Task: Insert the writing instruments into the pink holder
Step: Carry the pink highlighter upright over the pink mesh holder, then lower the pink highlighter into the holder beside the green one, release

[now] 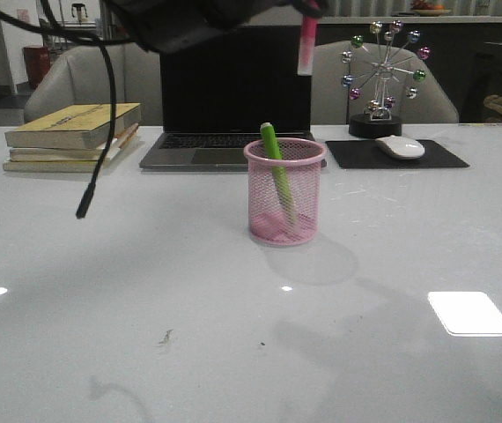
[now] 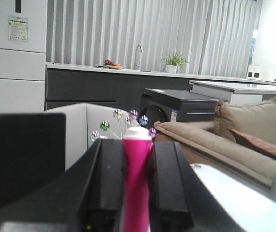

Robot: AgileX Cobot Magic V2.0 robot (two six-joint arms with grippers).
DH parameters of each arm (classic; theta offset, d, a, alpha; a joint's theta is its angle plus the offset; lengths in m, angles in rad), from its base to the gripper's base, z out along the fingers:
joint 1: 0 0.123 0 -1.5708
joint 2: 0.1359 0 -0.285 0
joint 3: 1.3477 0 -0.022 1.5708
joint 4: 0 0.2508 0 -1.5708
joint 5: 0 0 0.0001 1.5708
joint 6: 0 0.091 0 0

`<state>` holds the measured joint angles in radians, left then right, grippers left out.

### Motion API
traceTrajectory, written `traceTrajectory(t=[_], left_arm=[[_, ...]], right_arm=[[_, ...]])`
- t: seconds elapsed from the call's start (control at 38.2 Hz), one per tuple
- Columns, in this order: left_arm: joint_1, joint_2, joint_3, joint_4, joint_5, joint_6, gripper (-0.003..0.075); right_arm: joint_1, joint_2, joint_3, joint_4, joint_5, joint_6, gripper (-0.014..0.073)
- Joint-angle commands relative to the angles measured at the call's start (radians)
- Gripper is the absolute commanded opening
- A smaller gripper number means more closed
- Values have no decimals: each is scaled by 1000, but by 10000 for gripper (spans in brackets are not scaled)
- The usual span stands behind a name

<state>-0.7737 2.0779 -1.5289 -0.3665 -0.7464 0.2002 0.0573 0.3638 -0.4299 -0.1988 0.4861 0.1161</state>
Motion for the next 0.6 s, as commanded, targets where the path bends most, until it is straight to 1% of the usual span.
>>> traceTrajectory(t=[0.0,0.08,0.37,0.58], left_arm=[[-18,-33,-3,-7,-132,-12,101],[-22,-26,33,-9,-159,-12,101],[-24,-6,162,-9,-189,-12,101],[-24,38,181,-39,-213,-12,101]], right_arm=[[-6,4,-26,-38,-77,-3,372],[-6,4,-23,-44,-76,-3,372],[-6,4,-7,-54,-74,-3,372],[-6,4,-2,-54,-74,-3,372]])
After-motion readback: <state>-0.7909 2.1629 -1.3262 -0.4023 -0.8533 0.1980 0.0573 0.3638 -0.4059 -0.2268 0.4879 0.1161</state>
